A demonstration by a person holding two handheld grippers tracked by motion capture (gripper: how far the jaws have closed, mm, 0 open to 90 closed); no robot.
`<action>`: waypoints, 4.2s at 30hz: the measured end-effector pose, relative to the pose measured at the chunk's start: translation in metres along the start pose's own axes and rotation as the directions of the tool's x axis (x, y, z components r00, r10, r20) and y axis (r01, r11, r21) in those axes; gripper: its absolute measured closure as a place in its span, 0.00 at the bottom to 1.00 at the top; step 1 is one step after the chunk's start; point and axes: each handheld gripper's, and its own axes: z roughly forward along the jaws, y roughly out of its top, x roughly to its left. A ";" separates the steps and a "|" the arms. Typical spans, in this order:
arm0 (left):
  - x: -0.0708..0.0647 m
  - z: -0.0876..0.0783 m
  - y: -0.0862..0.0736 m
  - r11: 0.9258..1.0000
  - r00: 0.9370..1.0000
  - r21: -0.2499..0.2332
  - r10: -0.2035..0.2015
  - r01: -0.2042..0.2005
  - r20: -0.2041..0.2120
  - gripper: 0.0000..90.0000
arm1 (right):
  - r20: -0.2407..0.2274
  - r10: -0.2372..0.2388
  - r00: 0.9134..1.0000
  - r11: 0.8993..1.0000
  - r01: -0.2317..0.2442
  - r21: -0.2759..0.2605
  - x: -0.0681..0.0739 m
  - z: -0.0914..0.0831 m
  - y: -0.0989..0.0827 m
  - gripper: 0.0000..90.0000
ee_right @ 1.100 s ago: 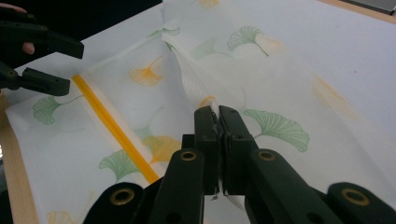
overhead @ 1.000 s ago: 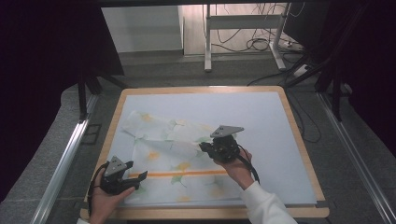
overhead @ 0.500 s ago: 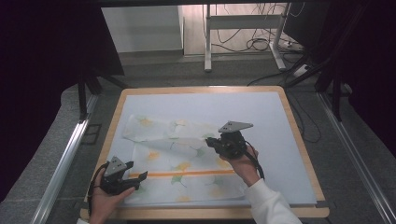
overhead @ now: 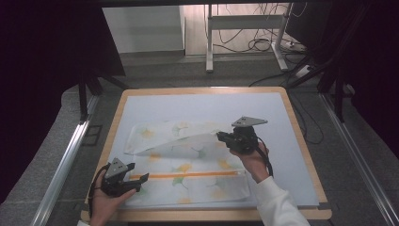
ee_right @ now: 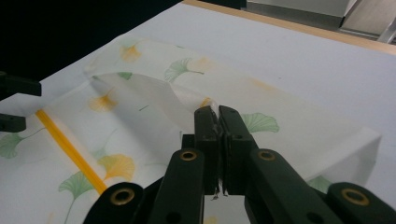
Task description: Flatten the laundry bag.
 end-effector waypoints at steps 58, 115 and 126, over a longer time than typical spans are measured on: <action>0.002 -0.005 -0.001 1.000 1.000 -0.017 0.005 -0.005 0.000 0.32 | 0.130 0.131 0.983 0.991 -0.134 0.014 -0.090 0.040 -0.007 0.96; 0.001 -0.001 -0.001 1.000 1.000 -0.006 0.008 -0.008 0.004 0.32 | 0.280 0.320 0.905 0.947 -0.302 -0.106 -0.167 0.046 -0.019 0.51; 0.001 -0.001 -0.001 1.000 1.000 -0.003 0.011 -0.011 0.004 0.32 | 0.183 0.250 0.951 0.967 -0.255 0.004 -0.141 0.045 -0.017 0.46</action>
